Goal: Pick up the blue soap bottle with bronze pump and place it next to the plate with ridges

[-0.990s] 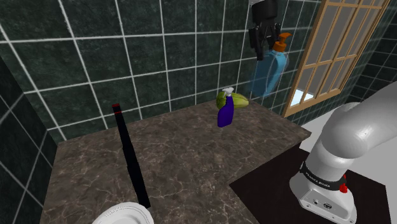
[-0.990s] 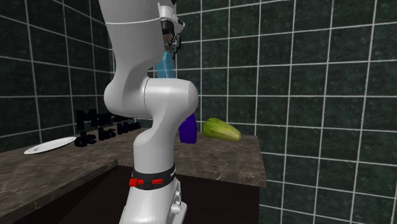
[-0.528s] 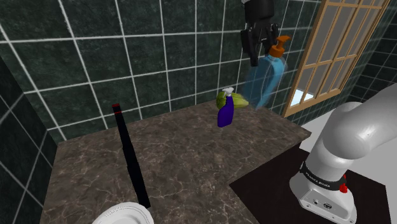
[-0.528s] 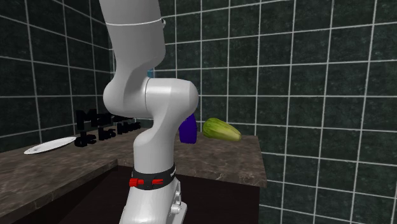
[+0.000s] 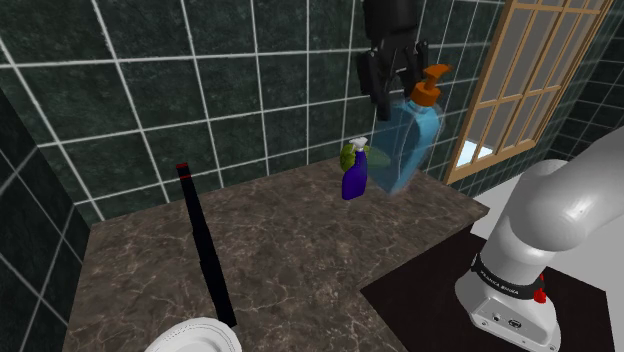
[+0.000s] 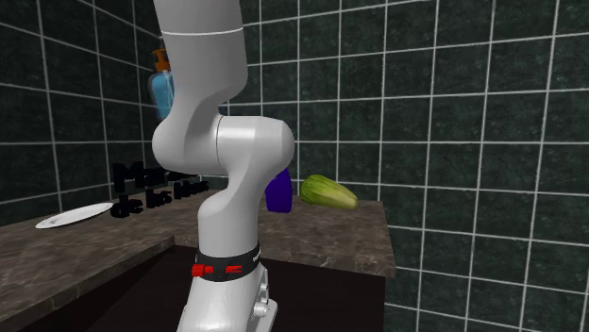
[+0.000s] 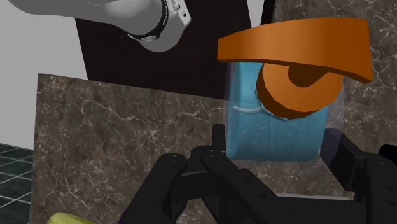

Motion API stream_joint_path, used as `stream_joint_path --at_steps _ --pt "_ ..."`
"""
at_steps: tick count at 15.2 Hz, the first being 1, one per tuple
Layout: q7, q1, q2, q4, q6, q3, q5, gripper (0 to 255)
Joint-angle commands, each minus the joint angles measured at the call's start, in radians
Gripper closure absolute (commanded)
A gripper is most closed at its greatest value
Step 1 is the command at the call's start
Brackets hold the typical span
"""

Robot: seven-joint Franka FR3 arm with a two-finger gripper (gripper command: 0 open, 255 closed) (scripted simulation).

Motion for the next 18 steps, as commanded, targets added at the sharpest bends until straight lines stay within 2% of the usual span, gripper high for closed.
stream_joint_path --at_steps 1,6,11,15,18 --pt "0.059 0.011 0.006 0.017 0.002 0.042 0.033 255" --pt "0.204 0.027 0.070 0.089 0.028 0.157 0.091 255" --pt "0.361 0.036 0.171 0.188 0.067 0.291 0.115 255" --pt "0.506 0.043 0.291 0.289 0.106 0.418 0.091 255" --pt "0.636 0.063 0.419 0.381 0.138 0.527 0.030 255"
